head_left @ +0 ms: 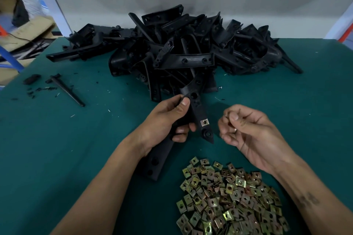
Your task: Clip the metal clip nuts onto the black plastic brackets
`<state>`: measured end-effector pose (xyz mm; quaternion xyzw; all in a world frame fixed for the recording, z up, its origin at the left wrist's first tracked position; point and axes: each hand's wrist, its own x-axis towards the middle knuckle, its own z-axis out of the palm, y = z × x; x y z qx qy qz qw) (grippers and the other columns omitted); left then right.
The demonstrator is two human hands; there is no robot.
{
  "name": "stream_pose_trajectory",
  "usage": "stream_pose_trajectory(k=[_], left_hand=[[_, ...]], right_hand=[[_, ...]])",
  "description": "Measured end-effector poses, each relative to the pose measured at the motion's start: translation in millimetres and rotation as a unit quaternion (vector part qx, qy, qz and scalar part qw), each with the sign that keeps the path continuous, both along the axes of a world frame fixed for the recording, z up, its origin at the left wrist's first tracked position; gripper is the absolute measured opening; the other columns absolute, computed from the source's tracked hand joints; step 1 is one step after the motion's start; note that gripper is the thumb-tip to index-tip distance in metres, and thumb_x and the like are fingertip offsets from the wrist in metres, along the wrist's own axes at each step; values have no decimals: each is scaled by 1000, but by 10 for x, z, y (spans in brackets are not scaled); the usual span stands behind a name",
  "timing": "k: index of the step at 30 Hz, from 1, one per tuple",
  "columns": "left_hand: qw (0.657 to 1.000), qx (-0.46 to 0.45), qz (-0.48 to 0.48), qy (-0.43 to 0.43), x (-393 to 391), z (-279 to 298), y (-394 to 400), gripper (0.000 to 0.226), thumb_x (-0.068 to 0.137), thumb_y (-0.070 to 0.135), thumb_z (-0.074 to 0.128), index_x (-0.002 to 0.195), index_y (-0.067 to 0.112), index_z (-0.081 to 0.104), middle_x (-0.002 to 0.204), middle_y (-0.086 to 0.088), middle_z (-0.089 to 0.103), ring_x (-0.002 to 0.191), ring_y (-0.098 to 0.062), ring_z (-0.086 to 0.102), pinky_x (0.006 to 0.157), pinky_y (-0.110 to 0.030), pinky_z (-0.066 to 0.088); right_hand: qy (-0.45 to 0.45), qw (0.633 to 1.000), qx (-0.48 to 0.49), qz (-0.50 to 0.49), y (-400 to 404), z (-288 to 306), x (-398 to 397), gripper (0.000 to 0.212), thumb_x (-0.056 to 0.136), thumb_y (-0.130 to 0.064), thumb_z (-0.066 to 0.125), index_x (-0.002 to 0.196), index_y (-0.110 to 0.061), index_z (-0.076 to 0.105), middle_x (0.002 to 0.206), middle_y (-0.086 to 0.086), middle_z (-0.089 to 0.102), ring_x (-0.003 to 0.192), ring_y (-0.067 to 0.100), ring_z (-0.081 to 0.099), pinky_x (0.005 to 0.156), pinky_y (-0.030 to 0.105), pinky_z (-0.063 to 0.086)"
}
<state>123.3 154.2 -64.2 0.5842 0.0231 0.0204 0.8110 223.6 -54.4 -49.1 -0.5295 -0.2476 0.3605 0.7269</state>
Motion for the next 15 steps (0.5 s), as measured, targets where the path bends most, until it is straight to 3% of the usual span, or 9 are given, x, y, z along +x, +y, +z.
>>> stream_pose_trajectory(k=[5,12,15], left_hand=[[1000,5,-11,3,4,-7,-4,29,102,35,49,110,7,52,75,-13,59,54,-13,37,45,-21,37],[1000,1,-30,0,7,-23,7,30,100,36,53,111,8,53,76,-12,61,54,-11,41,46,-20,38],[999,-3,-35,-2,11,-39,14,28,99,37,55,108,10,55,76,-12,61,54,-12,40,46,-20,38]], right_hand=[[4,996,17,-91,101,26,-17,13,76,-13,74,85,-7,81,71,16,71,55,20,66,50,20,54],[28,993,62,-94,189,1,-25,12,75,-3,72,85,-2,78,80,19,73,66,22,71,59,21,58],[7,994,52,-95,200,-27,-15,10,71,-10,78,79,-4,75,72,16,68,59,20,63,53,22,53]])
